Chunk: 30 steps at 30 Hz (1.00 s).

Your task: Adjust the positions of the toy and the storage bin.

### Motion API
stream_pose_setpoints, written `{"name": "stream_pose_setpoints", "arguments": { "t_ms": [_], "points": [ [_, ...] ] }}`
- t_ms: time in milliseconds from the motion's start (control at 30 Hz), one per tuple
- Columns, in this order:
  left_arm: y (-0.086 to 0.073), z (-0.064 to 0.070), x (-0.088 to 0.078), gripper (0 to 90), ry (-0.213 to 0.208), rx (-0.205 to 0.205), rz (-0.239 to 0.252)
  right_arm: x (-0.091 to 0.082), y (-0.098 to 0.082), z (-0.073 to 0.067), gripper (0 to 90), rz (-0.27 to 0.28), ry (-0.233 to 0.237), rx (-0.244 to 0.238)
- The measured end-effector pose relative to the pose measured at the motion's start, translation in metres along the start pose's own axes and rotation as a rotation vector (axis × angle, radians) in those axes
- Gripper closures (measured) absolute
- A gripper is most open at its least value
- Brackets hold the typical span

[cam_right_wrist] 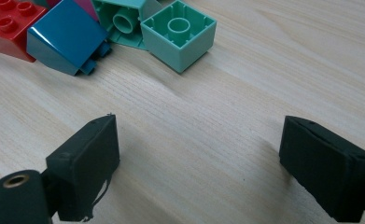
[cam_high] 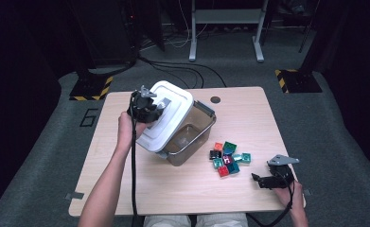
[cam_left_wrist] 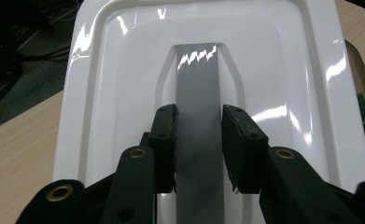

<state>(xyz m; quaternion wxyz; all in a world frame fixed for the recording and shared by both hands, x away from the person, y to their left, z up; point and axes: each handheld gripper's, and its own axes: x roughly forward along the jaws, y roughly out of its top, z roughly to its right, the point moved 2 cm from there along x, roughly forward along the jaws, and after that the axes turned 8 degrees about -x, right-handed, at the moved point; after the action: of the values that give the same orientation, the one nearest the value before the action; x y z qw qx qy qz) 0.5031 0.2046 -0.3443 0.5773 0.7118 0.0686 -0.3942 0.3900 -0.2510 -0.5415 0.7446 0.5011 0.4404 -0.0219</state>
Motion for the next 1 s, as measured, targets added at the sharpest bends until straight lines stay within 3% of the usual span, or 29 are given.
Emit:
{"name": "stream_pose_setpoints", "arguments": {
  "t_ms": [600, 1000],
  "points": [
    [-0.018, -0.047, -0.029, 66.5, 0.086, -0.067, 0.016, 0.000, 0.000, 0.000, 11.3, 0.001, -0.001, -0.002],
    [-0.036, -0.073, -0.033, 66.5, 0.133, -0.130, 0.001, 0.000, 0.000, 0.000, 11.3, 0.001, -0.002, -0.001]
  ]
}}
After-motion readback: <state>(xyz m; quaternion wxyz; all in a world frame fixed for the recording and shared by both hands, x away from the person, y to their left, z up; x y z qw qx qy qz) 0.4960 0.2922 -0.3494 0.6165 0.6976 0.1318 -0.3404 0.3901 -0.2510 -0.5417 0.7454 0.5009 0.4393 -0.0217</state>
